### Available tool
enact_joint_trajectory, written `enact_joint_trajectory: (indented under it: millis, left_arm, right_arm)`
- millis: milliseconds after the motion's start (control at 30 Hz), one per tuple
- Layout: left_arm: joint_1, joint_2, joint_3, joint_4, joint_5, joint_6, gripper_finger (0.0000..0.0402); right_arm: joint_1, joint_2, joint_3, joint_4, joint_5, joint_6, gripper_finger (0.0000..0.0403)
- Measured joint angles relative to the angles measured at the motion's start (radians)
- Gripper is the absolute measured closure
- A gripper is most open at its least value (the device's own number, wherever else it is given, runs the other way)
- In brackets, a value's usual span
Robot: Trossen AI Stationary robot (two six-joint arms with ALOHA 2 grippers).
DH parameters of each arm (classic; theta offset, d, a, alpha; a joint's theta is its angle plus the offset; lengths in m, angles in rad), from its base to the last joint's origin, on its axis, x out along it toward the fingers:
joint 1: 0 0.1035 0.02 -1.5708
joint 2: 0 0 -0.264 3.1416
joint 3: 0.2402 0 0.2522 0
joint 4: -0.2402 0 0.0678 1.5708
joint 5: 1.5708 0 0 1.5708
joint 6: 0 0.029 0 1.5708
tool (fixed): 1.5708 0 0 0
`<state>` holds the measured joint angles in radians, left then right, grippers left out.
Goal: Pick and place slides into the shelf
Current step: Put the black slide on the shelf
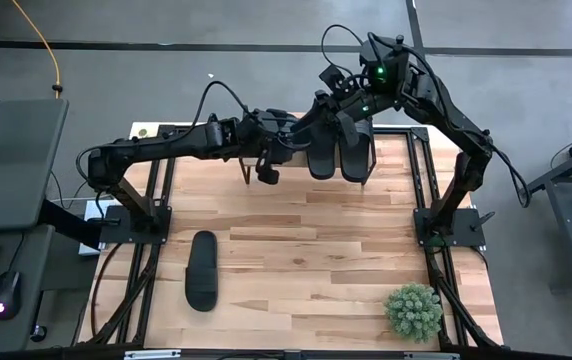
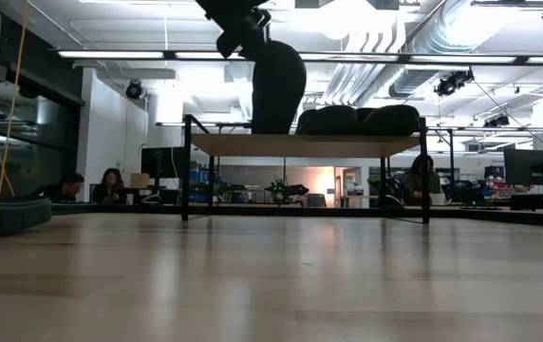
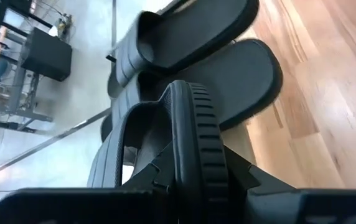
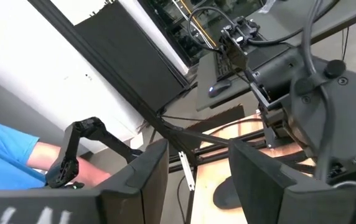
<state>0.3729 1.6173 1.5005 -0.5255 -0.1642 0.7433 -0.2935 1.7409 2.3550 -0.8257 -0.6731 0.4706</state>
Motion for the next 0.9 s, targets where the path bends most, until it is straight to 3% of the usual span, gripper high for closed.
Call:
enact_joint_trajectory:
  millis: [500, 900]
  left_arm:
    - [0.000, 0.011, 0.001, -0.091, 0.116, -0.045, 0.0330]
    - [0.000, 0.078, -0.001, -0.166, 0.148, -0.094, 0.0223]
  right_arm:
    - [0.000, 0.000, 0.000, 0.000, 0.022, 0.000, 0.0245]
    - [0.000, 0.000, 0.000, 0.003, 0.023, -0.005, 0.0245]
